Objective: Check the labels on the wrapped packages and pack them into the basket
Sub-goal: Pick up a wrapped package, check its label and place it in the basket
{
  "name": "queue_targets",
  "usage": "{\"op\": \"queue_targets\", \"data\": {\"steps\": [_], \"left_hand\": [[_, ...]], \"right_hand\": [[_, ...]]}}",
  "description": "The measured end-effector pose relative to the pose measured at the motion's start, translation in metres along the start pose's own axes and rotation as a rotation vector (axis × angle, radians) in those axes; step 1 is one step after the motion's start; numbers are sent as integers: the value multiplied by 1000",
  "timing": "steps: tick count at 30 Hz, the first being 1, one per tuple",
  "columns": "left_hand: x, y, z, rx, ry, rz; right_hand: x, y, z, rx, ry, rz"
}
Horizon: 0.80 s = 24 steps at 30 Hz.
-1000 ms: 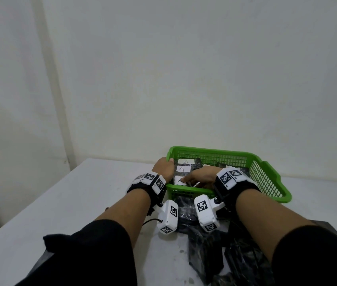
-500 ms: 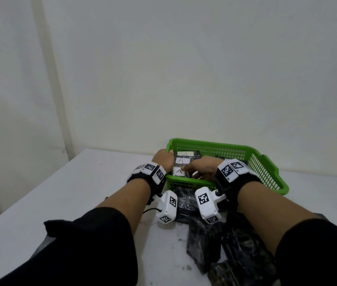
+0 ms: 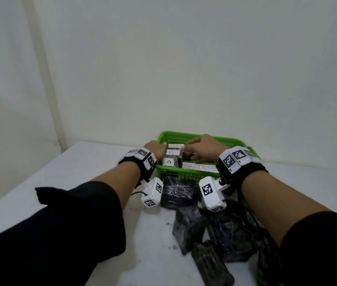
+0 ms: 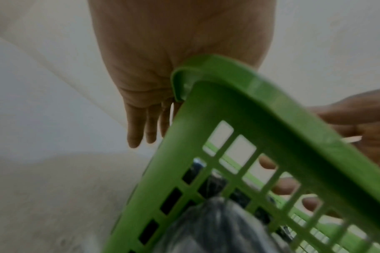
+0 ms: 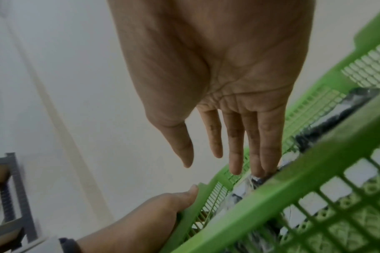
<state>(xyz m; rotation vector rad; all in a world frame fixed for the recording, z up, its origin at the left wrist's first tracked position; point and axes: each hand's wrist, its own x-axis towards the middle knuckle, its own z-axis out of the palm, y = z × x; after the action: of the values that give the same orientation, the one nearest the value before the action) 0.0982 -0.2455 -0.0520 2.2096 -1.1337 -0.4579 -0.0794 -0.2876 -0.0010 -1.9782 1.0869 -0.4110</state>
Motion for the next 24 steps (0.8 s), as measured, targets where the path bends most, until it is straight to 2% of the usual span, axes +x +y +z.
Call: {"op": "queue_targets", "data": {"steps": [3,7,12,16,24], "left_hand": [[-9,6,-11,173,73,53],[-29,19,-26,208,139,204],[-84,35,-27,247,91,420],[-137,39,-25,243,-11,550],[-198,9,-19,189,-214,489]], "right_hand": [[-23,0,-20,-186,129,-134],[-60,8,-38,-242,153,-193],[-104,28,-38,-323,150,-230],[-138,37,-29,-362,127,-246],[-188,36,0,-485,14,-230]]}}
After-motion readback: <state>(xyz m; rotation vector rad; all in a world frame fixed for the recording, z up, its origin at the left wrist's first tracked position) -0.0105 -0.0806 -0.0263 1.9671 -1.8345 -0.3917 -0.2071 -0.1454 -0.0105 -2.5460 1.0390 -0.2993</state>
